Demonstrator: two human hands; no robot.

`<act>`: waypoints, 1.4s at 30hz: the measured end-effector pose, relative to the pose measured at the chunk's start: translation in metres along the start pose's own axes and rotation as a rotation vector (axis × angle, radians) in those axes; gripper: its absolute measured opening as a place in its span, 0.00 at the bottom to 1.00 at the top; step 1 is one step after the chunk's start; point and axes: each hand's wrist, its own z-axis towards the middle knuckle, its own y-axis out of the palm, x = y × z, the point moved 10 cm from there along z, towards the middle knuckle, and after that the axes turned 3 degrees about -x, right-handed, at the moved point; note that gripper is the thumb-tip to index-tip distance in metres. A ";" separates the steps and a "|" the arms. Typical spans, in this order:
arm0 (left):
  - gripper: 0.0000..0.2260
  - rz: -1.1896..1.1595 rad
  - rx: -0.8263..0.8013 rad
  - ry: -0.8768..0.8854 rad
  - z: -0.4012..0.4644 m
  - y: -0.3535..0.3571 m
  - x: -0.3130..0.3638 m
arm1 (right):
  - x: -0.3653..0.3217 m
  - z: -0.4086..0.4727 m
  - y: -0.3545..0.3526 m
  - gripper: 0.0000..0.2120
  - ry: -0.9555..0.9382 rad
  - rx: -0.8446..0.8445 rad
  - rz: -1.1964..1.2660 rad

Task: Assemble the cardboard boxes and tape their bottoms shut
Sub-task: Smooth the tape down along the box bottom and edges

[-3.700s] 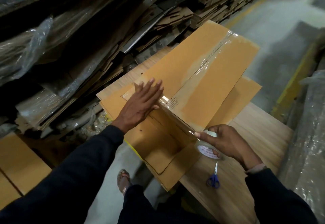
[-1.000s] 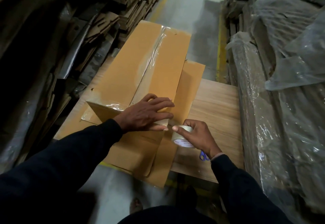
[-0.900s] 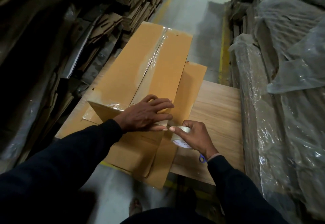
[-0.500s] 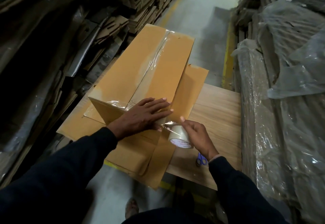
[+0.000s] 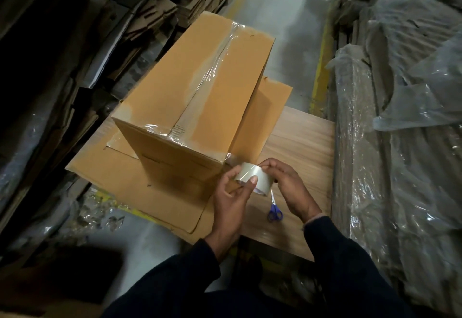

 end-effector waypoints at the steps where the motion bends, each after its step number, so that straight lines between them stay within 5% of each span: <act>1: 0.21 -0.058 0.028 0.003 0.002 0.003 -0.001 | 0.003 0.000 -0.001 0.09 0.007 -0.012 -0.001; 5: 0.14 -0.211 0.101 -0.034 0.013 0.005 -0.014 | 0.012 -0.001 -0.012 0.09 0.006 -0.010 0.019; 8: 0.16 -0.275 0.107 -0.080 0.017 0.001 -0.022 | 0.039 -0.003 -0.046 0.06 0.064 0.147 0.091; 14: 0.18 -0.353 0.077 -0.079 0.018 0.002 -0.023 | 0.161 -0.032 -0.092 0.15 0.496 0.367 -0.198; 22: 0.20 -0.322 0.031 -0.109 0.018 0.000 -0.026 | 0.205 -0.051 -0.083 0.12 0.541 0.475 -0.408; 29: 0.19 -0.381 0.057 -0.119 0.015 0.002 -0.024 | 0.190 -0.036 -0.079 0.19 0.547 0.393 -0.639; 34: 0.22 -0.399 0.086 -0.139 0.014 0.003 -0.024 | 0.190 -0.036 -0.063 0.14 0.680 0.250 -0.042; 38: 0.11 -0.369 0.087 -0.142 0.014 0.003 -0.026 | 0.138 -0.010 -0.053 0.12 0.467 0.113 0.143; 42: 0.08 -0.383 0.089 -0.129 0.012 0.005 -0.025 | 0.047 0.023 -0.048 0.13 0.167 -0.041 -0.075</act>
